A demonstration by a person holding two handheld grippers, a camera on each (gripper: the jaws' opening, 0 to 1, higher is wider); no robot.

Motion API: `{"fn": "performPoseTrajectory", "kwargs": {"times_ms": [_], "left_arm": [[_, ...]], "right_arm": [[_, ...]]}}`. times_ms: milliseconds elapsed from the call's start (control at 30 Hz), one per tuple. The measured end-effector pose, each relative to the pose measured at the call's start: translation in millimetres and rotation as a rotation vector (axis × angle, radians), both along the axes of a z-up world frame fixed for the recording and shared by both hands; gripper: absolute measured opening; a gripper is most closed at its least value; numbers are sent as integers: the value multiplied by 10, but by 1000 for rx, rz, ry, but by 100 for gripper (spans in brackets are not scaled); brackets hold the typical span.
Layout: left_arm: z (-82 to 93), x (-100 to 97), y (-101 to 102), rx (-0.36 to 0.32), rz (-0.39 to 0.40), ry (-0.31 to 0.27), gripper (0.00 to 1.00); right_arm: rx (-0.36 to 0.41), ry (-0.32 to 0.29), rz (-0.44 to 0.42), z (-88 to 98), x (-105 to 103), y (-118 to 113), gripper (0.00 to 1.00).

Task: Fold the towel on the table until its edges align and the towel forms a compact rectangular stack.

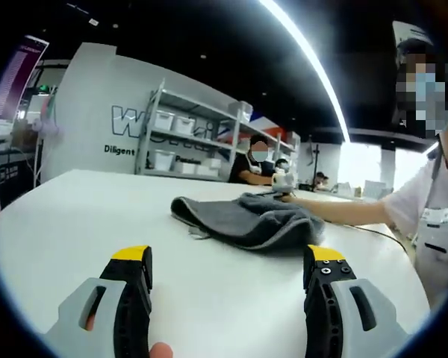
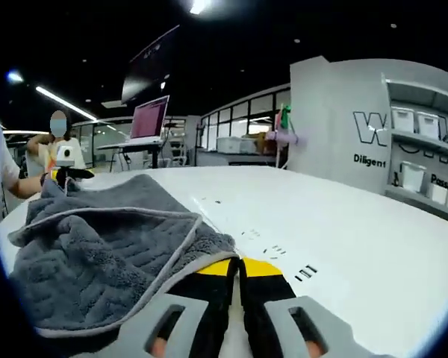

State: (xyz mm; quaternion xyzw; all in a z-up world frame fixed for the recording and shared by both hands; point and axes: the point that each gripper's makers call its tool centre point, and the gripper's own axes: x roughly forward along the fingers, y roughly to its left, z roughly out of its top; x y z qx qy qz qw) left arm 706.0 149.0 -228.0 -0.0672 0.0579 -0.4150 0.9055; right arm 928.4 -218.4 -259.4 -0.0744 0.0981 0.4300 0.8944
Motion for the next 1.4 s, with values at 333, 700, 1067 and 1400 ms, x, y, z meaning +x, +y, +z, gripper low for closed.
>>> {"fn": "performPoseTrajectory", "kwargs": {"times_ms": [333, 700, 1067, 1400], "left_arm": [[-34, 16, 1, 11, -1, 13, 80], [-29, 29, 7, 14, -5, 9, 79], [-7, 28, 8, -3, -4, 12, 79], [-35, -3, -33, 32, -8, -3, 79]], "right_arm": [[91, -31, -132, 150, 23, -257, 18], [149, -68, -309, 244, -733, -768, 27], [346, -87, -338, 467, -2025, -963, 38], [393, -65, -238, 513, -2878, -683, 58]]}}
